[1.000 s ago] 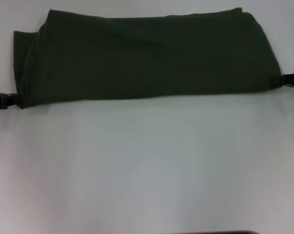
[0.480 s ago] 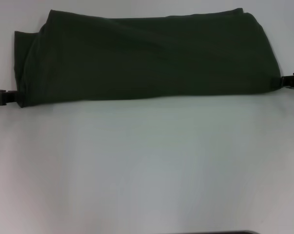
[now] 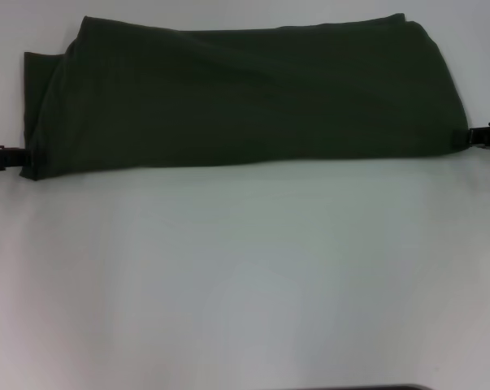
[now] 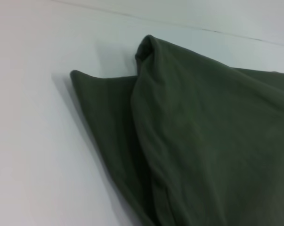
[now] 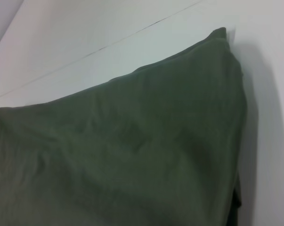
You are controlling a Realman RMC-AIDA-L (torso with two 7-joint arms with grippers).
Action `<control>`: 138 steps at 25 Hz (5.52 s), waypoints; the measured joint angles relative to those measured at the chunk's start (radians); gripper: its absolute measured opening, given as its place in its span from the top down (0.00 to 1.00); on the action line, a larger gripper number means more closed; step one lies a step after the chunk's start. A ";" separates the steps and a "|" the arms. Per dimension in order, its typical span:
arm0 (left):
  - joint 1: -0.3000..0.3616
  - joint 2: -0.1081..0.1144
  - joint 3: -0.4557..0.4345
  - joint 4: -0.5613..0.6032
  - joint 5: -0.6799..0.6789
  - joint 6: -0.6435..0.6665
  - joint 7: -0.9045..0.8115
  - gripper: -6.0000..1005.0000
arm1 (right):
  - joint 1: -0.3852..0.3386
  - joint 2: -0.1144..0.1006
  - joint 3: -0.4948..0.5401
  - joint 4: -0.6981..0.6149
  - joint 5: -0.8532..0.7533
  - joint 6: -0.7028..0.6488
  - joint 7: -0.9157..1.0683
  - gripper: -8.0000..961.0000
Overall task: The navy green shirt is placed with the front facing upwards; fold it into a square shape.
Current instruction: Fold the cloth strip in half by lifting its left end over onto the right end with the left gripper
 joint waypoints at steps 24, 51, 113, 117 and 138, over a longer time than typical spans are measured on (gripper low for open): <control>-0.016 0.000 0.014 0.007 0.072 0.003 -0.038 0.17 | 0.000 -0.004 0.006 0.000 0.000 0.000 0.000 0.98; -0.035 -0.012 0.035 0.005 0.077 -0.014 -0.062 0.52 | -0.001 -0.004 0.006 -0.006 0.000 -0.004 0.000 0.98; 0.177 -0.027 -0.041 -0.171 0.076 0.502 -0.004 0.98 | -0.209 -0.066 0.068 -0.012 -0.001 -0.411 -0.147 0.98; 0.191 -0.028 -0.043 -0.171 0.081 0.521 0.012 0.98 | -0.217 -0.065 0.067 -0.012 -0.002 -0.435 -0.158 0.98; 0.207 -0.022 -0.044 -0.162 0.141 0.528 0.043 0.98 | -0.242 -0.066 0.116 -0.012 -0.071 -0.436 -0.175 0.98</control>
